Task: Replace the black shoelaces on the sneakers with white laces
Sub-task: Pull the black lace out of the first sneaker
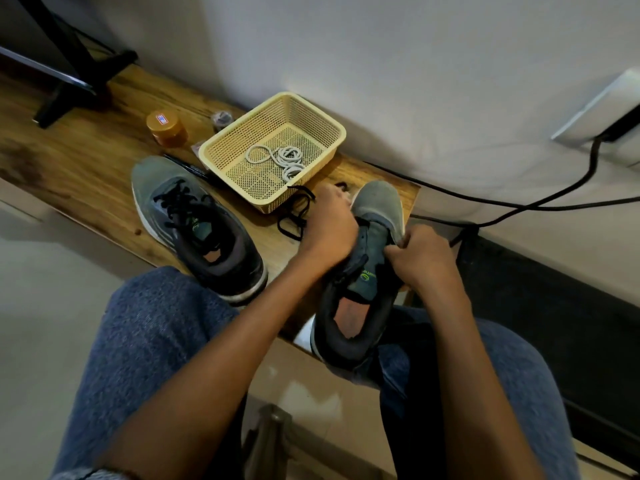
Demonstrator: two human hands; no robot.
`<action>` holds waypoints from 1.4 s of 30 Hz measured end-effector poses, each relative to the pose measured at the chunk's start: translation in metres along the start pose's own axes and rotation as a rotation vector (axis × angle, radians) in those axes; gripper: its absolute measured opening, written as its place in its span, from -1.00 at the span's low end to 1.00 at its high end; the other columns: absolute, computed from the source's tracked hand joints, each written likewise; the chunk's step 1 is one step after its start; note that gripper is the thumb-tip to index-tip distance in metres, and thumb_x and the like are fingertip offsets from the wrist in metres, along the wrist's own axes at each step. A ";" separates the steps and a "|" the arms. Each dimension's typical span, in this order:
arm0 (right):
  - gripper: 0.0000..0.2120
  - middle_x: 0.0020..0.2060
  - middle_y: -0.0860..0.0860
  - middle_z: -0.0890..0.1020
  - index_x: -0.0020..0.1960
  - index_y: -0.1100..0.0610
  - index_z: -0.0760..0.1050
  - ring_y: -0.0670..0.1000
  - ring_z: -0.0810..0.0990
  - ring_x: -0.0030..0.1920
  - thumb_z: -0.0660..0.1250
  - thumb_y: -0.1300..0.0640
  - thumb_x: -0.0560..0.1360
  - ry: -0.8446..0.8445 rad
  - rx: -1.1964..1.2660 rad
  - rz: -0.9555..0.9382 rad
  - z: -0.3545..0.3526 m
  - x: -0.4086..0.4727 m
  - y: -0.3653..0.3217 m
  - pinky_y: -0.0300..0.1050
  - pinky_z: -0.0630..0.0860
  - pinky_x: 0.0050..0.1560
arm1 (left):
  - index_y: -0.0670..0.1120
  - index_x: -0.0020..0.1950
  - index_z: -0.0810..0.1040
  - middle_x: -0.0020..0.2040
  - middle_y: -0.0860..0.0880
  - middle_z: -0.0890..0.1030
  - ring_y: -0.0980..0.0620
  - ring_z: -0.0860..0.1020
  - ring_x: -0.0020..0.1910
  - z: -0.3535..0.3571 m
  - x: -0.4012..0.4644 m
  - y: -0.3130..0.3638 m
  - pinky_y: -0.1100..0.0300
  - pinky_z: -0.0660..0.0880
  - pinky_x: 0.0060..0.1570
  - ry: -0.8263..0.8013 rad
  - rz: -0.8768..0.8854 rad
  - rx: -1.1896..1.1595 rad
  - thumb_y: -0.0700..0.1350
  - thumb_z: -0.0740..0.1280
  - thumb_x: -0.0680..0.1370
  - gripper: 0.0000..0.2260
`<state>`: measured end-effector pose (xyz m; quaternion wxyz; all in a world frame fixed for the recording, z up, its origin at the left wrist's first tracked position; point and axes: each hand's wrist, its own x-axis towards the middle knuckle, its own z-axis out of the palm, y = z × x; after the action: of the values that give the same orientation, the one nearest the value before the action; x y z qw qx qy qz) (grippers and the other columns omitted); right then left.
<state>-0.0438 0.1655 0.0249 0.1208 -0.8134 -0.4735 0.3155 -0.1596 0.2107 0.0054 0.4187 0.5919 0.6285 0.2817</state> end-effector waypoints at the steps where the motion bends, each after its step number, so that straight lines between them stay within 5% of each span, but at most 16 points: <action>1: -0.83 -0.04 0.20 0.57 -0.04 0.20 0.44 0.20 0.54 0.01 0.30 0.09 0.50 0.005 -0.004 0.014 0.000 0.001 0.003 -0.07 0.38 -0.15 | -0.15 0.09 0.24 0.14 -0.12 0.50 -0.08 0.56 0.10 -0.009 0.004 0.001 0.19 0.44 -0.08 0.016 -0.060 -0.110 -0.27 0.10 0.63 -0.92; 3: -0.83 -0.06 0.19 0.55 -0.05 0.20 0.42 0.19 0.52 -0.03 0.29 0.09 0.50 0.014 -0.010 0.019 0.000 0.002 0.005 -0.09 0.33 -0.17 | -0.12 0.09 0.23 0.12 -0.08 0.53 -0.07 0.59 0.06 -0.023 0.007 0.001 0.11 0.50 -0.10 0.065 -0.053 -0.153 -0.22 0.08 0.65 -0.96; 6: -0.79 -0.05 0.18 0.57 -0.03 0.19 0.44 0.17 0.54 -0.07 0.29 0.04 0.50 0.023 -0.058 0.000 0.001 0.000 0.001 -0.05 0.42 -0.16 | -0.07 0.10 0.33 0.08 -0.07 0.52 -0.06 0.54 0.00 -0.034 0.002 0.000 -0.06 0.49 -0.01 0.100 0.131 0.092 -0.16 0.12 0.65 -0.95; 12: -0.83 -0.02 0.08 0.58 0.08 0.08 0.46 0.17 0.59 -0.08 0.29 0.09 0.50 0.138 -0.136 -0.200 -0.009 -0.003 -0.009 0.02 0.53 -0.07 | 0.00 0.31 0.36 0.36 -0.07 0.37 -0.12 0.33 0.34 -0.039 -0.002 -0.007 -0.14 0.28 0.34 -0.014 0.095 0.344 0.04 0.27 0.57 -0.66; 17: -0.99 -0.02 0.08 0.61 -0.10 0.07 0.56 0.12 0.57 0.00 0.37 0.14 0.50 0.150 -0.190 -0.336 -0.003 0.021 -0.022 -0.07 0.48 -0.09 | -0.03 0.52 0.14 0.52 -0.06 0.20 -0.10 0.11 0.51 -0.026 -0.022 -0.006 -0.19 -0.05 0.48 -0.224 0.113 0.486 0.15 0.26 0.53 -0.36; 20: -0.77 -0.21 -0.01 0.58 -0.30 -0.03 0.45 0.04 0.57 -0.10 0.40 0.13 0.49 0.094 -0.184 -0.349 0.002 0.031 -0.020 -0.14 0.40 -0.18 | -0.03 0.53 0.13 0.49 -0.06 0.26 -0.10 0.17 0.49 -0.016 -0.032 -0.012 -0.17 -0.01 0.47 -0.314 0.142 0.504 0.19 0.30 0.49 -0.30; 24: -0.73 -0.33 -0.09 0.50 -0.34 -0.05 0.43 -0.01 0.52 -0.23 0.40 0.13 0.49 0.094 -0.134 -0.422 0.007 0.040 -0.013 -0.16 0.33 -0.26 | -0.14 0.57 -0.01 0.56 -0.11 0.09 -0.08 0.08 0.53 -0.007 -0.033 -0.017 -0.03 0.04 0.50 -0.321 0.144 0.519 0.08 0.27 0.58 -0.30; 31: -0.77 -0.20 -0.08 0.37 -0.24 -0.02 0.34 0.07 0.39 -0.02 0.27 0.17 0.56 -0.002 -0.077 -0.531 0.013 0.050 -0.010 -0.05 0.34 -0.07 | -0.21 0.57 -0.20 0.57 -0.21 -0.09 -0.16 0.09 0.53 -0.004 -0.035 -0.010 0.05 0.19 0.41 -0.418 -0.003 0.552 -0.19 0.15 0.65 -0.37; 37: -0.89 -0.22 -0.09 0.42 -0.13 0.16 0.42 -0.05 0.40 -0.14 0.25 0.26 0.57 -0.115 0.149 -0.521 0.007 0.050 -0.007 -0.19 0.32 -0.19 | -0.20 0.57 -0.11 0.53 -0.21 0.15 -0.21 0.34 0.40 -0.001 -0.037 -0.005 0.00 0.34 0.28 -0.373 -0.003 0.586 -0.23 0.18 0.60 -0.37; 42: -0.82 -0.27 -0.05 0.45 -0.19 0.12 0.42 -0.13 0.39 -0.22 0.26 0.32 0.55 -0.247 0.344 -0.529 0.000 0.048 -0.003 -0.36 0.36 -0.22 | -0.15 0.54 0.11 0.30 -0.22 0.47 -0.21 0.48 0.22 -0.004 -0.035 -0.006 0.02 0.42 0.10 -0.290 0.015 0.512 -0.24 0.15 0.60 -0.50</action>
<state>-0.0287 0.2079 0.0072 0.2757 -0.5858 -0.6190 0.4446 -0.1682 0.1756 0.0088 0.3391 0.7169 0.6085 0.0297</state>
